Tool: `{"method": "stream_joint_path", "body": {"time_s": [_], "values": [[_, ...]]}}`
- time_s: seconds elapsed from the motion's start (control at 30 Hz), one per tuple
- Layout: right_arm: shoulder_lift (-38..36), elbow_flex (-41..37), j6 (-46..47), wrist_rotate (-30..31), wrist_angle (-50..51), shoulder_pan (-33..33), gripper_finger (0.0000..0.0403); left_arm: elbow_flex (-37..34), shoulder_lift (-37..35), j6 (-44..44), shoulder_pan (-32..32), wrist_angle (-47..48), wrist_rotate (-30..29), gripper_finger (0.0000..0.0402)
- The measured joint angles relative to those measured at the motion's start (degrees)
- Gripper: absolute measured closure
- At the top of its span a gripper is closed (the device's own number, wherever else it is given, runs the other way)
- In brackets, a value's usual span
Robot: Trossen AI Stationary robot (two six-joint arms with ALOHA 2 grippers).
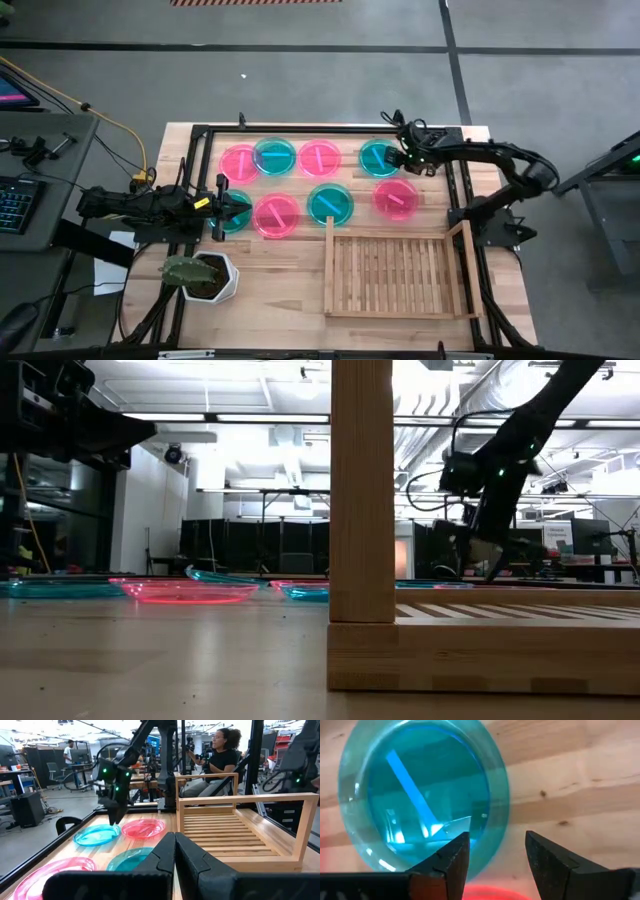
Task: Place and stack plates onto a shelf
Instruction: Put the blue plate on the shelf
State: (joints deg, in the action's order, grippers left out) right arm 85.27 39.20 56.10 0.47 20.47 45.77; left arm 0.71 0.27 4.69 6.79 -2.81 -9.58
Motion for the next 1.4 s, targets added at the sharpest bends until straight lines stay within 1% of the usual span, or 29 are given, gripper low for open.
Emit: {"method": "stream_joint_path", "body": {"time_s": [0.2, 0.3, 0.4, 0.53, 0.57, 0.6, 0.7, 0.8, 0.87, 1.07, 1.27, 1.33, 1.4], "values": [[4.92, 0.09, 0.45, 0.6, -6.57, 0.49, 0.0225, 0.0, 0.0, 0.0, -0.01, 0.0, 0.01, 0.0402], [6.08, 0.2, 0.17, 0.99, -7.41, 0.83, 0.0239, 0.0, 0.0, 0.0, -0.01, 0.0, 0.0, 0.0402], [6.61, 0.24, -1.09, 1.86, -7.48, 1.33, 0.028, 0.0, 0.0, 0.0, 0.0, 0.0, 0.0, 0.0401], [6.92, 0.12, -0.92, 3.24, -7.87, 1.45, 0.0372, 0.0, 0.0, 0.0, -0.02, 0.0, 0.0, 0.0401], [7.03, 0.11, -1.08, 3.52, -8.19, 1.47, 0.0386, 0.0, 0.0, 0.0, -0.02, 0.02, 0.0, 0.0402], [7.0, 0.11, -1.47, 3.6, -8.28, 1.47, 0.0392, 0.01, -0.01, 0.0, -0.02, 0.0, 0.0, 0.0401], [5.4, 0.03, -3.26, 3.45, -7.82, 1.49, 0.039, 0.01, 0.0, 0.0, 0.0, 0.0, 0.0, 0.0401], [1.27, -0.32, -5.07, 3.63, -5.66, 1.51, 0.04, 0.01, -0.01, 0.0, -0.02, 0.0, 0.0, 0.0401], [-2.73, -0.13, -5.87, 3.77, -4.97, 1.51, 0.0401, 0.0, 0.0, 0.0, -0.01, 0.0, 0.01, 0.0402], [-15.63, -0.13, -10.18, 3.69, 1.76, 1.49, 0.0402, 0.0, -0.01, 0.0, -0.01, 0.0, 0.0, 0.0402], [-28.75, -0.11, -13.09, -1.14, 5.45, 0.7, 0.0403, 0.02, -0.02, 0.0, 0.0, 0.0, 0.0, 0.0401], [-32.18, -0.12, -13.08, -4.57, 6.26, 0.7, 0.0403, 0.0, -0.01, 0.0, -0.01, 0.0, 0.0, 0.0401], [-35.24, 0.02, -13.14, -9.52, 7.4, 0.57, 0.0403, 0.0, 0.0, 0.0, -0.02, 0.0, 0.0, 0.0401]]}}
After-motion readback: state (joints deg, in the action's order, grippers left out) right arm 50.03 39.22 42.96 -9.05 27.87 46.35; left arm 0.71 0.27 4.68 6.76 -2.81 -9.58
